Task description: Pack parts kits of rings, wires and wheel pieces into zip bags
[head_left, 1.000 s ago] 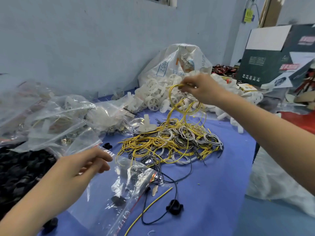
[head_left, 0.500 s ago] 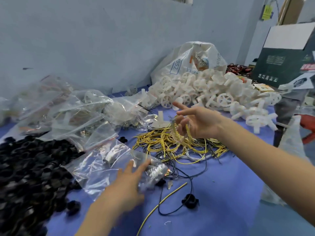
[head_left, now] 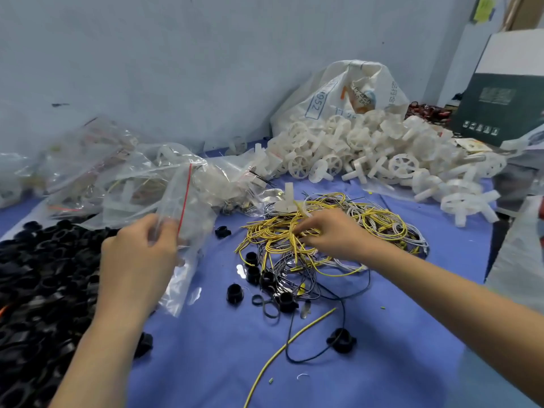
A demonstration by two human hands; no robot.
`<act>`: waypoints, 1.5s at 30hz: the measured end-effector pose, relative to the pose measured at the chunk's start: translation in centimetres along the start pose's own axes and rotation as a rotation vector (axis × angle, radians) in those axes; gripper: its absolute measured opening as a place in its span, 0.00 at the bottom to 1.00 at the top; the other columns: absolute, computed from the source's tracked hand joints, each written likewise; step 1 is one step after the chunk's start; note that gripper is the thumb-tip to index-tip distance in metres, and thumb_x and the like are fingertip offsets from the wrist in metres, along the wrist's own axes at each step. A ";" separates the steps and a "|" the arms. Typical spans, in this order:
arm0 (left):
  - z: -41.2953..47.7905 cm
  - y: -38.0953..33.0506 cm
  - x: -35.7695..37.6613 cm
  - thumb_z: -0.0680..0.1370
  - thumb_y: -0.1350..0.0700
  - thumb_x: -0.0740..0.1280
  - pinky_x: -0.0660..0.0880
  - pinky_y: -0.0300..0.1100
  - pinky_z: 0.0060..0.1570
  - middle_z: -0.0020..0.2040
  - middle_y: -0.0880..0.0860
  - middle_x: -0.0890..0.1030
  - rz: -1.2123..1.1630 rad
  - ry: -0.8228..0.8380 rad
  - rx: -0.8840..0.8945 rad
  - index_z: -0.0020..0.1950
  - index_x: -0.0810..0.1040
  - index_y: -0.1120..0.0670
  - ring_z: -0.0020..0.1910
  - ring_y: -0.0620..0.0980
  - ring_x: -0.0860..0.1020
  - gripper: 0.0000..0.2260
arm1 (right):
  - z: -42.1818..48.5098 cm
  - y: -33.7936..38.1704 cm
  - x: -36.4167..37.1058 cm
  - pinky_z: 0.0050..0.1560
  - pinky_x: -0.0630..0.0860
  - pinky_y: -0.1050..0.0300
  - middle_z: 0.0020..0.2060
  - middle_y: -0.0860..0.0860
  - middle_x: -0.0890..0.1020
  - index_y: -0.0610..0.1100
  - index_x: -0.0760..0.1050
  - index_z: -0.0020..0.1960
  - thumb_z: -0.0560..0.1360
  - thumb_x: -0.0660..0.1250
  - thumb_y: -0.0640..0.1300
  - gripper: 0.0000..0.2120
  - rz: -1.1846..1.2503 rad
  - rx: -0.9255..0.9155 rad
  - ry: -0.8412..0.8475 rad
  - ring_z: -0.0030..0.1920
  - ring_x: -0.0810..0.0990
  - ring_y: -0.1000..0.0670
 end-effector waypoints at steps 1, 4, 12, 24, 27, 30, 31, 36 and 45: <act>-0.1 0.0 -0.2 0.75 0.47 0.59 0.73 0.51 0.39 0.27 0.48 0.80 0.001 -0.007 -0.018 0.35 0.78 0.58 0.32 0.52 0.80 0.17 | 0.1 0.2 0.9 0.56 0.73 0.58 0.55 0.52 0.83 0.50 0.81 0.58 0.74 0.66 0.41 0.14 -0.031 -0.023 0.021 0.56 0.79 0.49; -0.1 0.4 -0.5 0.71 0.46 0.55 0.72 0.52 0.40 0.25 0.53 0.78 -0.033 -0.014 -0.054 0.36 0.79 0.60 0.35 0.58 0.76 0.21 | 0.4 1.1 3.7 0.53 0.71 0.58 0.57 0.52 0.81 0.51 0.79 0.60 0.74 0.67 0.43 0.15 -0.119 -0.102 0.122 0.58 0.76 0.49; 0.1 0.6 -0.8 0.69 0.45 0.56 0.69 0.51 0.36 0.34 0.65 0.77 0.009 -0.002 -0.049 0.37 0.76 0.65 0.38 0.64 0.72 0.22 | 0.0 4.2 2.7 0.47 0.74 0.52 0.41 0.53 0.77 0.48 0.82 0.49 0.73 0.65 0.43 0.08 -0.178 -0.242 -0.009 0.50 0.75 0.48; 0.0 0.1 -0.7 0.69 0.46 0.58 0.65 0.47 0.31 0.30 0.63 0.73 -0.010 0.021 -0.011 0.35 0.74 0.62 0.34 0.63 0.68 0.19 | -1.5 0.5 3.5 0.48 0.74 0.55 0.47 0.52 0.81 0.46 0.80 0.52 0.74 0.69 0.44 0.08 -0.255 -0.165 0.155 0.49 0.77 0.50; 0.0 0.0 -1.2 0.74 0.54 0.63 0.65 0.41 0.32 0.27 0.54 0.72 -0.049 -0.032 -0.018 0.44 0.73 0.48 0.30 0.52 0.69 0.01 | -1.9 -0.1 3.6 0.46 0.75 0.53 0.43 0.51 0.82 0.45 0.80 0.47 0.71 0.68 0.41 0.05 -0.212 -0.148 0.219 0.45 0.78 0.49; -0.2 0.1 -2.0 0.75 0.60 0.61 0.66 0.43 0.34 0.27 0.51 0.74 -0.090 -0.094 -0.028 0.63 0.69 0.36 0.33 0.50 0.73 0.23 | -2.4 -0.9 4.1 0.43 0.74 0.58 0.41 0.52 0.82 0.46 0.81 0.46 0.69 0.69 0.42 0.06 -0.225 -0.087 0.391 0.41 0.77 0.53; -0.1 0.1 -2.1 0.75 0.60 0.61 0.68 0.45 0.35 0.27 0.51 0.74 -0.073 -0.095 -0.019 0.63 0.68 0.34 0.33 0.52 0.73 0.24 | -2.5 -1.2 4.1 0.41 0.74 0.60 0.40 0.53 0.82 0.47 0.82 0.46 0.69 0.68 0.41 0.07 -0.217 -0.067 0.451 0.39 0.77 0.55; -0.1 0.4 -1.7 0.75 0.57 0.59 0.75 0.55 0.46 0.32 0.52 0.81 -0.093 -0.062 -0.042 0.58 0.69 0.31 0.40 0.57 0.77 0.21 | 0.0 -0.2 1.0 0.37 0.71 0.69 0.35 0.61 0.81 0.49 0.84 0.45 0.71 0.67 0.38 0.09 -0.051 -0.071 0.246 0.35 0.78 0.64; -0.1 0.3 -1.4 0.74 0.59 0.63 0.74 0.49 0.38 0.31 0.49 0.79 -0.069 -0.011 -0.072 0.61 0.69 0.35 0.33 0.55 0.75 0.22 | 1.9 3.1 5.6 0.46 0.76 0.52 0.47 0.55 0.79 0.49 0.81 0.52 0.74 0.67 0.45 0.08 -0.515 -0.376 0.229 0.53 0.71 0.49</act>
Point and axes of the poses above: each hand's wrist, its own z-axis towards the middle knuckle, its own x-axis out of the palm, y = z × x, the point moved 10 cm from there along z, towards the middle knuckle
